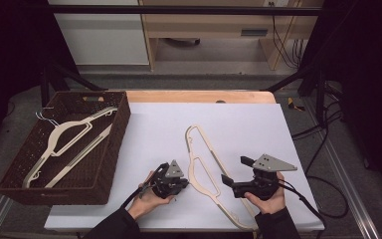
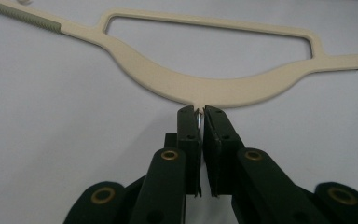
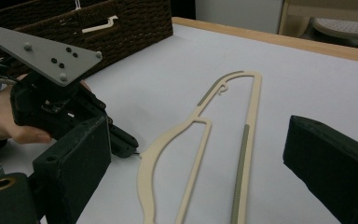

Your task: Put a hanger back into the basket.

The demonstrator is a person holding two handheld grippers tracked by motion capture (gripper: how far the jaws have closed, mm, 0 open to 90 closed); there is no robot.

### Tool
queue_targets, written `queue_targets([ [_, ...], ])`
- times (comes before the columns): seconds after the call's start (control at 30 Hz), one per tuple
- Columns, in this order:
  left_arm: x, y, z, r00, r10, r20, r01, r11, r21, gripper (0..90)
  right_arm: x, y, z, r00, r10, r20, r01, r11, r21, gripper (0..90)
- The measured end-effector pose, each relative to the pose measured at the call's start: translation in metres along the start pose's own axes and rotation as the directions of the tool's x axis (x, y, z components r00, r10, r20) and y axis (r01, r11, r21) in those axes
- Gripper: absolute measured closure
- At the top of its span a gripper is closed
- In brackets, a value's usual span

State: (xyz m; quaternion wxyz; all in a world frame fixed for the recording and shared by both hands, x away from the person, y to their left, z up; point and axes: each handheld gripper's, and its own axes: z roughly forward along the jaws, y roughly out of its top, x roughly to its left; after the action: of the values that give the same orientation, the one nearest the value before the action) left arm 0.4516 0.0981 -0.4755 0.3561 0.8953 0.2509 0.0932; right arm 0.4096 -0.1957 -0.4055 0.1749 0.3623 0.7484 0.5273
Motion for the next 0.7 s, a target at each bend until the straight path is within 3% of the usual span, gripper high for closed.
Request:
queue_targets([
  [0.37,0.0,0.002,-0.001,1.0,-0.004,0.007,0.004,1.0,0.006,88.6,0.011,-0.006,0.019,0.9995,0.0,-0.03,0.002,0.999,0.053,9.6],
  [0.7,-0.009,0.016,-0.022,0.9998,0.018,0.007,-0.018,0.9994,-0.028,88.6,0.025,-0.015,0.039,0.9982,-0.005,-0.059,0.012,0.993,0.113,13.3],
])
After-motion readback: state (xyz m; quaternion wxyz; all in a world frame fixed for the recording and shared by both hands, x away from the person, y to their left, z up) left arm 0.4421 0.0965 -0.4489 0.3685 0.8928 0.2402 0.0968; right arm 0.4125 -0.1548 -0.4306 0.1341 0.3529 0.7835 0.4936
